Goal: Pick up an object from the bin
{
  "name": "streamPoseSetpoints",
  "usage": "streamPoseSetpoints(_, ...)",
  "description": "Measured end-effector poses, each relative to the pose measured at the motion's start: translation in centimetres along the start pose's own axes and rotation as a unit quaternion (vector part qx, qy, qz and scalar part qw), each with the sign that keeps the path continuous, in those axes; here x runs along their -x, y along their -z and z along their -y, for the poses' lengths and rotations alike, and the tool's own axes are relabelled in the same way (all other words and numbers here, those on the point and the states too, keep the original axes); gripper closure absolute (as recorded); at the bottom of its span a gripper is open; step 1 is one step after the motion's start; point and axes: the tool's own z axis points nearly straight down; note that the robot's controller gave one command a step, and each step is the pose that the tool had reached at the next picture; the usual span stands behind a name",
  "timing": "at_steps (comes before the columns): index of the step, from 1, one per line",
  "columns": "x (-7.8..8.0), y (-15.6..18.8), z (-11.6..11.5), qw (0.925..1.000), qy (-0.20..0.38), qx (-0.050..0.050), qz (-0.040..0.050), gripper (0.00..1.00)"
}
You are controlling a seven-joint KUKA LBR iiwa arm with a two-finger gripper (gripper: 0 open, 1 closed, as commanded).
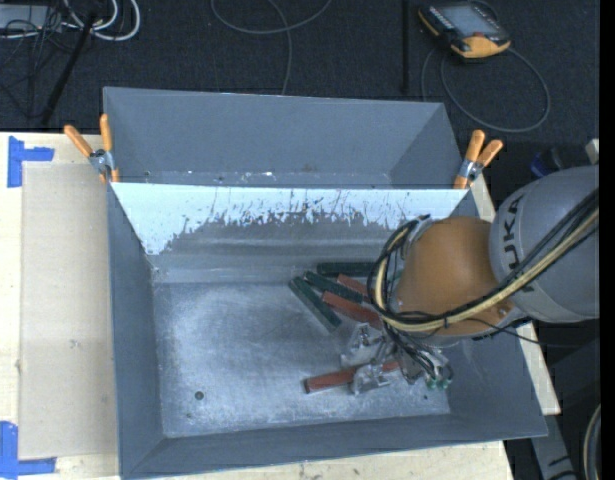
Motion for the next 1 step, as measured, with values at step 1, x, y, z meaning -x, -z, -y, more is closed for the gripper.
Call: streamPoseSetpoints(1, 0.46, 16.15, -0.65, 1.0000, 0.003, 0.000, -0.0022, 1.00)
